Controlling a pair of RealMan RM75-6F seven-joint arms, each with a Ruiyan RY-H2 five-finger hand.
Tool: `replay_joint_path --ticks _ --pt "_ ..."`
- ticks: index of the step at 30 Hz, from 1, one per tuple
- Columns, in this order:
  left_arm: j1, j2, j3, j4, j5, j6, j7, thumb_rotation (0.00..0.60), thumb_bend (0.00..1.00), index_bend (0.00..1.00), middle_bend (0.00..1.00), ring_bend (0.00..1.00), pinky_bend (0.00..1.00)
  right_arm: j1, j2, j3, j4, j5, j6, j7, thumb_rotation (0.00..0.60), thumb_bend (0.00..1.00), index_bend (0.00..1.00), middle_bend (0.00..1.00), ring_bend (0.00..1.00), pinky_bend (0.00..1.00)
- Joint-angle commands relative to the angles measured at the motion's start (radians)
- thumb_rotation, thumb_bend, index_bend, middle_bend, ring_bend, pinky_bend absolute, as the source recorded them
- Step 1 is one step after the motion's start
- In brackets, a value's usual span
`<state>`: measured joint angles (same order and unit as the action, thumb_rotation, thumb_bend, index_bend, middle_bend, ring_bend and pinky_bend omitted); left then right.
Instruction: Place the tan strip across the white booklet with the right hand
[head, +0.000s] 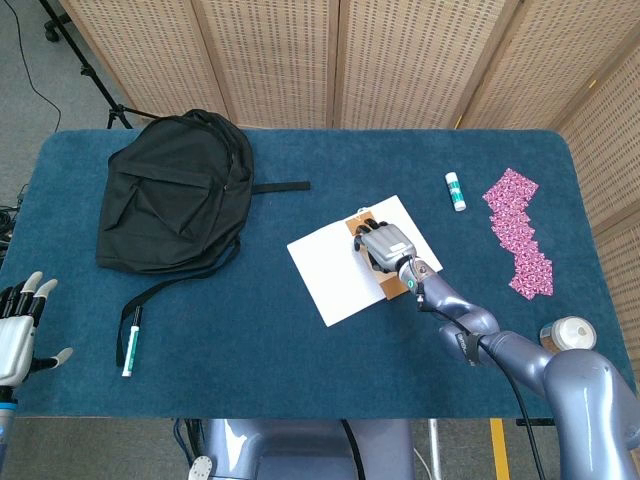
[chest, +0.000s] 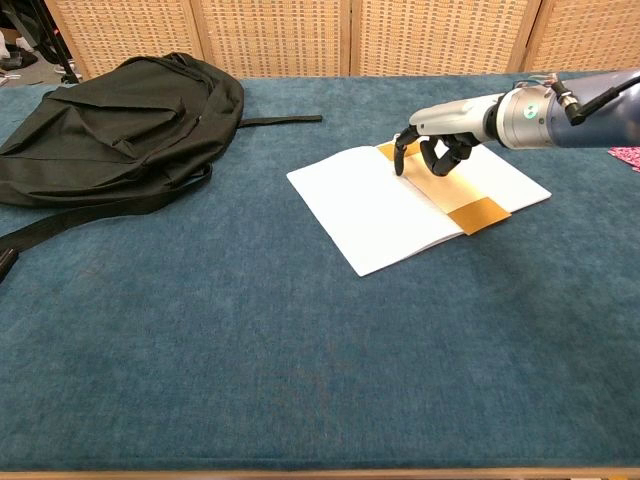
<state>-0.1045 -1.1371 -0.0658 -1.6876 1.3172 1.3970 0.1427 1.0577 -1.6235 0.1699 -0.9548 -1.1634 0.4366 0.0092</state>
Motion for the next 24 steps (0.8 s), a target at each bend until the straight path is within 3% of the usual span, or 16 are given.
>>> replay_joint_path --ticks 1,10,14,20,24 --pt "0.000 0.000 0.000 0.001 0.000 0.000 -0.002 0.600 0.00 0.00 0.00 0.00 0.00 0.001 -0.003 0.003 0.003 0.000 0.008 -0.004 0.600 1.00 0.29 0.26 0.04 0.17" --pt "0.001 0.002 0.000 0.002 0.002 0.002 -0.007 0.600 0.00 0.00 0.00 0.00 0.00 0.005 -0.010 0.012 0.009 0.008 0.017 -0.004 0.600 1.00 0.29 0.26 0.04 0.17" --pt "0.000 0.001 0.001 0.002 0.001 -0.001 -0.004 0.600 0.00 0.00 0.00 0.00 0.00 0.011 0.004 0.039 -0.016 0.005 0.044 0.011 0.600 1.00 0.29 0.26 0.04 0.17" --pt "0.001 0.003 0.000 -0.001 0.004 0.003 -0.007 0.600 0.00 0.00 0.00 0.00 0.00 0.014 0.082 0.094 -0.125 0.011 0.097 0.028 0.600 1.00 0.29 0.26 0.04 0.17" --pt "0.004 0.008 0.001 -0.002 0.009 0.007 -0.020 0.600 0.00 0.00 0.00 0.00 0.00 -0.026 0.149 0.123 -0.236 0.004 0.198 0.038 0.600 1.00 0.29 0.26 0.04 0.17"
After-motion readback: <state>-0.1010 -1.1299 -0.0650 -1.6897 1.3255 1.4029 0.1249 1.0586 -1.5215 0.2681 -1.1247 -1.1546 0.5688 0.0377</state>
